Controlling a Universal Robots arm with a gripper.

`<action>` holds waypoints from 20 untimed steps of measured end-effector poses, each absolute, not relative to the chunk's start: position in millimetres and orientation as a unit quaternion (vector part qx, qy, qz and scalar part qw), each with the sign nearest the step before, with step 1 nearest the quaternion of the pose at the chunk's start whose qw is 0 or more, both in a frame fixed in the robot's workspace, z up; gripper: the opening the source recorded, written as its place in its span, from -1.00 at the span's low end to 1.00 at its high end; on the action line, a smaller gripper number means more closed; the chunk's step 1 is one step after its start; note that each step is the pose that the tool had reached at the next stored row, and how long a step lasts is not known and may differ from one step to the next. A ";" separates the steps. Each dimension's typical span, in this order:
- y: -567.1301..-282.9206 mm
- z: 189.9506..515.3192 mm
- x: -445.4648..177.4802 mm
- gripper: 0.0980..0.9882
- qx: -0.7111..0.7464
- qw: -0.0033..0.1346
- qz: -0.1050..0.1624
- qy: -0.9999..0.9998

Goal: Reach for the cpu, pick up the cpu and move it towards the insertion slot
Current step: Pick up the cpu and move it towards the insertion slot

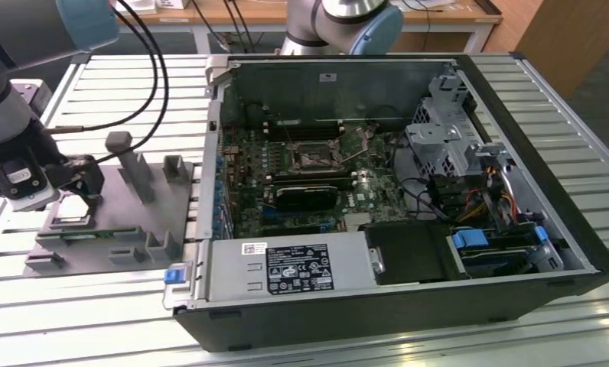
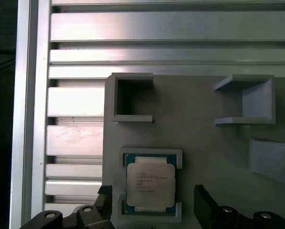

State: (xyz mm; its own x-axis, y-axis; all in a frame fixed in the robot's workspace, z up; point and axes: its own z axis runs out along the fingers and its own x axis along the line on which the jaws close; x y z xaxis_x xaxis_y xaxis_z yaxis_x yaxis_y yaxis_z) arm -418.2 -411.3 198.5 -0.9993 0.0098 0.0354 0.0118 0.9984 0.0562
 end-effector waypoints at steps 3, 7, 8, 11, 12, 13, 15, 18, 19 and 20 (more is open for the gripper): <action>-411.3 194.1 -418.1 0.52 -0.006 0.017 -0.028 -0.999; -410.5 189.0 -418.1 0.52 -0.011 0.017 -0.028 -0.999; -410.3 187.9 -418.1 0.52 -0.012 0.017 -0.028 -0.999; -410.2 185.2 -418.2 0.52 -0.013 0.017 -0.029 -0.999; -410.1 184.3 -418.2 0.52 -0.013 0.017 -0.029 -0.999; -409.9 183.3 -418.2 0.52 -0.013 0.017 -0.029 -0.999; -409.7 181.4 -418.1 0.52 -0.013 0.017 -0.029 -0.999; -409.6 178.7 -418.2 0.49 -0.013 0.017 -0.029 -0.999; -409.6 178.5 -418.2 0.35 -0.013 0.017 -0.029 -0.999; -409.6 178.5 -418.2 0.35 -0.013 0.018 -0.029 -0.999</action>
State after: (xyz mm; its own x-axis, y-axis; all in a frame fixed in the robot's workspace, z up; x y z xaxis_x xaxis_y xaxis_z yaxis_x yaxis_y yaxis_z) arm -418.2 -409.6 178.5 -0.9991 0.0249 0.0357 0.0269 0.9980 0.0568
